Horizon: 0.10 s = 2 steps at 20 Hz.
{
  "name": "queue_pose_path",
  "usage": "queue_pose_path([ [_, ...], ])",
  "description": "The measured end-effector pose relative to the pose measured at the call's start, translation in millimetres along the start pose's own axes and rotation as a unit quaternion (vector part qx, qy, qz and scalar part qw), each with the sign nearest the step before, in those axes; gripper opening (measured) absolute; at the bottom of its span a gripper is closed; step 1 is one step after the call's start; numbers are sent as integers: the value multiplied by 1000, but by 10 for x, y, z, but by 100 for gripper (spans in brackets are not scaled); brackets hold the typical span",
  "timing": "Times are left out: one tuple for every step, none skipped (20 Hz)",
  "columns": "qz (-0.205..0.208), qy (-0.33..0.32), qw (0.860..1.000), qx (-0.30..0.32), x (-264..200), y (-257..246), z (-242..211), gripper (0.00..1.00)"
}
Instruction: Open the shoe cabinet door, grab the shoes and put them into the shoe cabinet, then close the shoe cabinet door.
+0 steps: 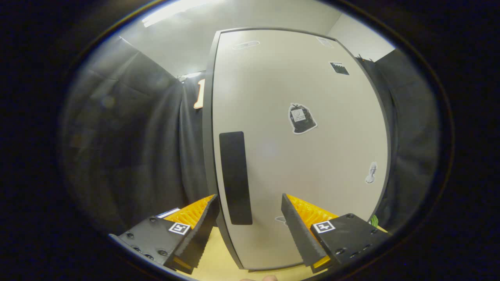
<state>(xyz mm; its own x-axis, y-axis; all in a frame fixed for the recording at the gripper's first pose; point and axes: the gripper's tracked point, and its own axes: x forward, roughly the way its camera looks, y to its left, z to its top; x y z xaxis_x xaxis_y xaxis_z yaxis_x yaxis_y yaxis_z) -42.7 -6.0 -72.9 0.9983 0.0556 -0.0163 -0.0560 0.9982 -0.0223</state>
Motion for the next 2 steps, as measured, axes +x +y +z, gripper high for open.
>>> queue_pose_path([
  [-3, -3, 1000, -2, -32, -30, 26, 99],
  [-7, -7, 1000, -4, -63, -72, 56, 99],
])
